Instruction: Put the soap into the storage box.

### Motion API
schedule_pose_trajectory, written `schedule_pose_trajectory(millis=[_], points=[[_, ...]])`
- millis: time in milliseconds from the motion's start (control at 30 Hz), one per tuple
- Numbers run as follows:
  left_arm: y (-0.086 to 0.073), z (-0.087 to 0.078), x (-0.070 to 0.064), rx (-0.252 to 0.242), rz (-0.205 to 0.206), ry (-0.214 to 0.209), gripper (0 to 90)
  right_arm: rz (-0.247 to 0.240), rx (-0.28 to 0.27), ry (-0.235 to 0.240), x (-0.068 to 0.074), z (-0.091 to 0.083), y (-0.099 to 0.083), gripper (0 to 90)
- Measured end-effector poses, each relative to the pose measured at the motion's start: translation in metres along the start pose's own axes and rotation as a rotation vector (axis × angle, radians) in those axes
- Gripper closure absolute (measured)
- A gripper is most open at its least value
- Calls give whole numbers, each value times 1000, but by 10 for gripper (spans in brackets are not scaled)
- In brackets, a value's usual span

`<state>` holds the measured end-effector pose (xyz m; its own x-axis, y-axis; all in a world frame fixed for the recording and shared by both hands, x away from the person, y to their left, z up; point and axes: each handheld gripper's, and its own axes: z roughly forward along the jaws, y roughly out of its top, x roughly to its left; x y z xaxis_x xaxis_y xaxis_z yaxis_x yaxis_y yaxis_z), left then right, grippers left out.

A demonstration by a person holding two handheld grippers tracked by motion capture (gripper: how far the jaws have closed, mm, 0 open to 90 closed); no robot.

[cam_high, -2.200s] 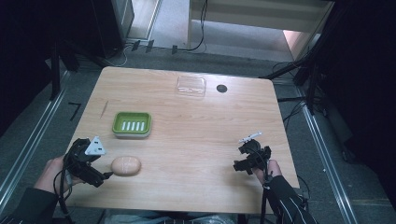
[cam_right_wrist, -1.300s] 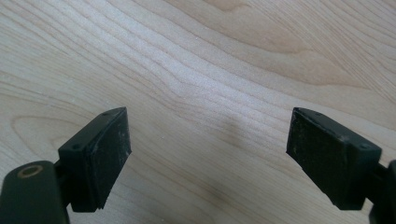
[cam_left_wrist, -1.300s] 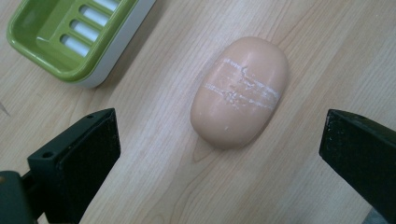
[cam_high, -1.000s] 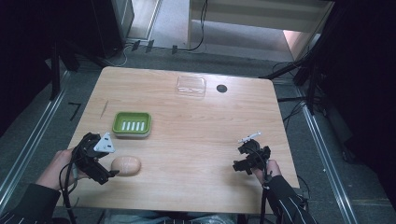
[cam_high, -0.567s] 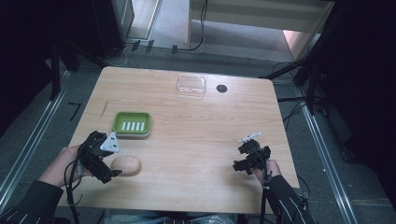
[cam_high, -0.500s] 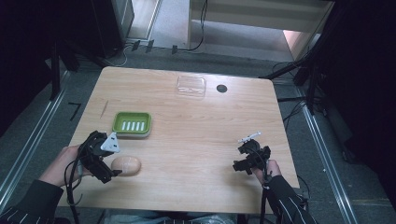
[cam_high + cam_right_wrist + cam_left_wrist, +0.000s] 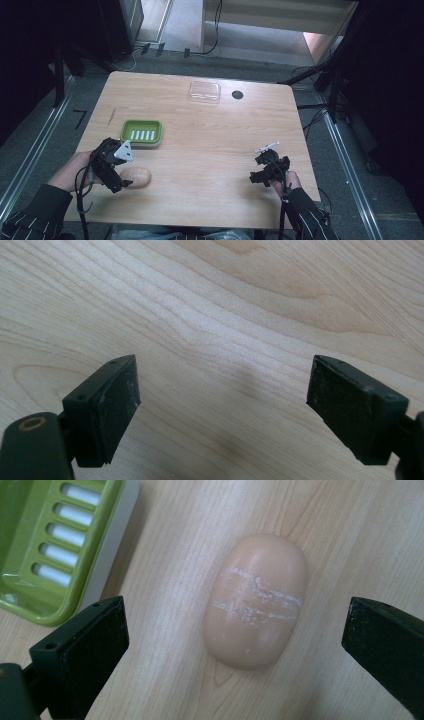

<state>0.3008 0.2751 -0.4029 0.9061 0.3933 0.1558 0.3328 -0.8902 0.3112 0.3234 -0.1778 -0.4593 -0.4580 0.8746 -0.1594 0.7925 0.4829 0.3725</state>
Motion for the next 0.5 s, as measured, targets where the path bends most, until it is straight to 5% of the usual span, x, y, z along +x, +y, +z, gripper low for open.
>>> schedule_pose_trajectory(millis=[500], points=[[5,17,-2,32,78,-18,0,4,2,-1,1,0,0,143]])
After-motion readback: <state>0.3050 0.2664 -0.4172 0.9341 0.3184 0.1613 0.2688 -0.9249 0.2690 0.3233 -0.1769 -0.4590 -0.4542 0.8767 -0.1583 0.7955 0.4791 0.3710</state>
